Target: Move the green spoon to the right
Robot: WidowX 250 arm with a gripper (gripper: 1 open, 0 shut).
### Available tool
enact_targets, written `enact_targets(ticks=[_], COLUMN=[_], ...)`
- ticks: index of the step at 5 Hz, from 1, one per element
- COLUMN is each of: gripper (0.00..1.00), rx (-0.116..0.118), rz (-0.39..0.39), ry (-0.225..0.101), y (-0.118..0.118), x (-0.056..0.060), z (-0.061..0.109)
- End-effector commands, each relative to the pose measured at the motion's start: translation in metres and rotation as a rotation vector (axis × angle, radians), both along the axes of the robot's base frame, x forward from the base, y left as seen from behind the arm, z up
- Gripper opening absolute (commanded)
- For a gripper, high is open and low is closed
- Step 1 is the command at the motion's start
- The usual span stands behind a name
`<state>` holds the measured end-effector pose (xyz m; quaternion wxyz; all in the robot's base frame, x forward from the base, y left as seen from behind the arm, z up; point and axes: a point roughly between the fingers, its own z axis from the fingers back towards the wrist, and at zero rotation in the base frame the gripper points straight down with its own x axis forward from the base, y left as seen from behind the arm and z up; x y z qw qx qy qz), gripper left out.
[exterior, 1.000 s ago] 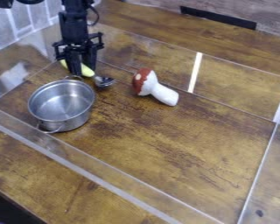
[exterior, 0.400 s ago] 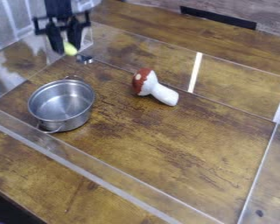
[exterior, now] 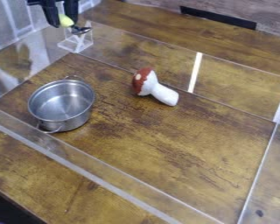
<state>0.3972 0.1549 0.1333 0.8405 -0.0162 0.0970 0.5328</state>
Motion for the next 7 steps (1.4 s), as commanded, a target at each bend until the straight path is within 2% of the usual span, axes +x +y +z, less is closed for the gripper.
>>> enact_targets(ticks=[1,2,3,4,5,6,7], gripper=[0.00,0.00,0.00,0.00,0.00,0.00,0.00], rx=[0.049,0.034,0.024,0.018,0.014,-0.005,-0.024], rz=[-0.100,-0.159,-0.247,-0.300,-0.352,-0.477,-0.616], ry=[-0.152,-0.145,-0.134,-0.124,-0.111,-0.103,-0.095], y=[-0.040,-0.069,-0.097,-0.119,-0.129,-0.139,-0.151], x=[-0.009,-0.021,-0.032,-0.047,-0.056,-0.063,-0.069], z=[0.071,0.051,0.042,0.035,0.027,0.018,0.017])
